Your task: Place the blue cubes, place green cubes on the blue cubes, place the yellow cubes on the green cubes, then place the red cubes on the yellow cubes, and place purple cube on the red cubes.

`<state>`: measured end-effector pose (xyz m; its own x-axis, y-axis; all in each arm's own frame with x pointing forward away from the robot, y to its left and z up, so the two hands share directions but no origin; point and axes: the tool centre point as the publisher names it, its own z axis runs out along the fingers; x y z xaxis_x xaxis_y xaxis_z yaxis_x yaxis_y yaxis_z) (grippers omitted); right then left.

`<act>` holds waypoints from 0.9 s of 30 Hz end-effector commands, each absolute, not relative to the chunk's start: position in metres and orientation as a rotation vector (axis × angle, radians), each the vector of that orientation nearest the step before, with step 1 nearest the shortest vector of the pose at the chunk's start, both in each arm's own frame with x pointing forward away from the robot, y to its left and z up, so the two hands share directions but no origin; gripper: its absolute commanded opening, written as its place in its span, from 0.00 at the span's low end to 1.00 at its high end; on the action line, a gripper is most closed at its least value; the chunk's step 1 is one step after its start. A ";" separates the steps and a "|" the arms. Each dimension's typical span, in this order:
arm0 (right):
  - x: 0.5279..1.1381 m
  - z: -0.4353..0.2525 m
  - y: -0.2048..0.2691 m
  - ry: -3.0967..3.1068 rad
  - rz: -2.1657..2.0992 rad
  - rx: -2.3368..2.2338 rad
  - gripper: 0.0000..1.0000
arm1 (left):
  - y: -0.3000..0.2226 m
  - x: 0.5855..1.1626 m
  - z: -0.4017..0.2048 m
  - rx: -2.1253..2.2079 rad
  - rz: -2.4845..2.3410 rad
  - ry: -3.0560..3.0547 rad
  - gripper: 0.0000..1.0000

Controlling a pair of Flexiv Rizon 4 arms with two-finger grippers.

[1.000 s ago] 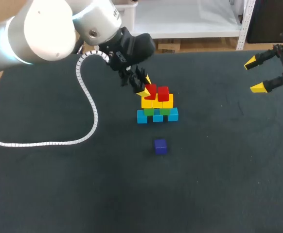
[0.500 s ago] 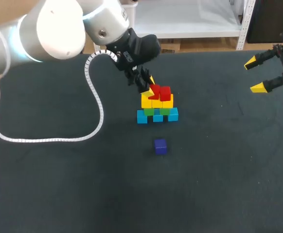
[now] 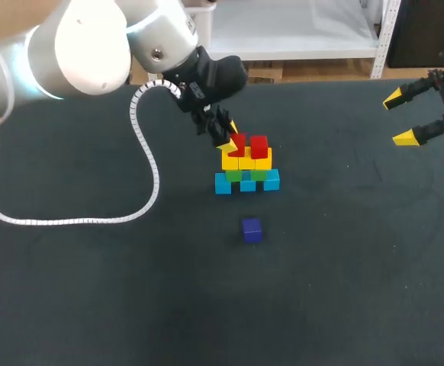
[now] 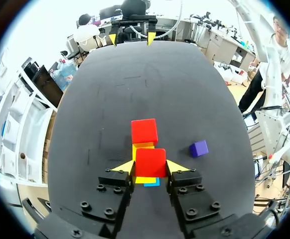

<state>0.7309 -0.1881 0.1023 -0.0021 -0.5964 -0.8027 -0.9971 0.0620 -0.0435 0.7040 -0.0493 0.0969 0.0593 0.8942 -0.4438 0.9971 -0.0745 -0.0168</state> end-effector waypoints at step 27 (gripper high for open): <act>0.731 0.102 -0.188 1.674 0.764 -1.609 1.00 | -0.058 0.708 0.090 2.021 -0.529 1.909 0.00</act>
<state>0.7309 -0.1881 0.1023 -0.0020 -0.5964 -0.8027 -0.9971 0.0620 -0.0435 0.7059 -0.0570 0.0904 0.0440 0.8830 -0.4673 0.9977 -0.0632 -0.0256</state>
